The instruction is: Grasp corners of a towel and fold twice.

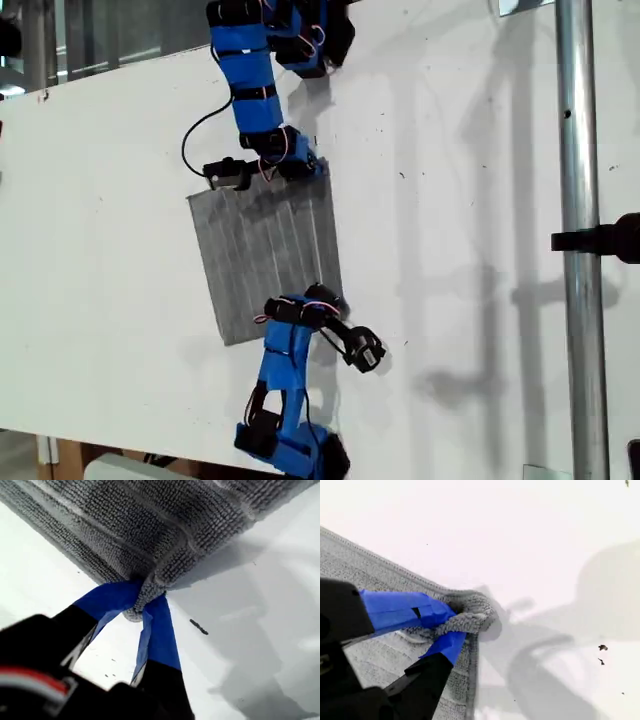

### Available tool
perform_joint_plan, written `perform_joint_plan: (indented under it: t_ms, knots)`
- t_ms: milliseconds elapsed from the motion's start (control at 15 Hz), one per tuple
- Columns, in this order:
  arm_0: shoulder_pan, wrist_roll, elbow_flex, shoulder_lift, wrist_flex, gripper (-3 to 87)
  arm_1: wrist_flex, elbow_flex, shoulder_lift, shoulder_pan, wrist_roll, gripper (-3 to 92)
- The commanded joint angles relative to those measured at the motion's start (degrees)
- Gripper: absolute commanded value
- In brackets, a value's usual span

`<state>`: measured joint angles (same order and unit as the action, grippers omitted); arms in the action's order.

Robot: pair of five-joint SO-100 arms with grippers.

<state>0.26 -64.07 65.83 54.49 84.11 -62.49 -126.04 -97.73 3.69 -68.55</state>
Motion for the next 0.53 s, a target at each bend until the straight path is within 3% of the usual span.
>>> perform_joint_plan:
  t_ms: [0, 133, 267, 467]
  knots:
    - [2.9, 0.0, -2.3, 7.9, 4.1, -2.9, -9.9, 7.1, -8.0, -4.9, -2.7, -0.3]
    - [6.5, 0.0, -2.7, 15.3, 5.4, -2.9, -16.2, 11.6, -15.8, -10.6, -7.1, -0.3]
    - [9.5, -0.3, -1.8, 21.4, 5.4, -2.9, -16.6, 12.9, -19.3, -13.9, -9.1, -0.3]
    - [2.3, -0.6, 5.5, 24.3, 4.7, -2.9, -13.4, 8.9, -17.9, -1.9, -1.8, -0.3]
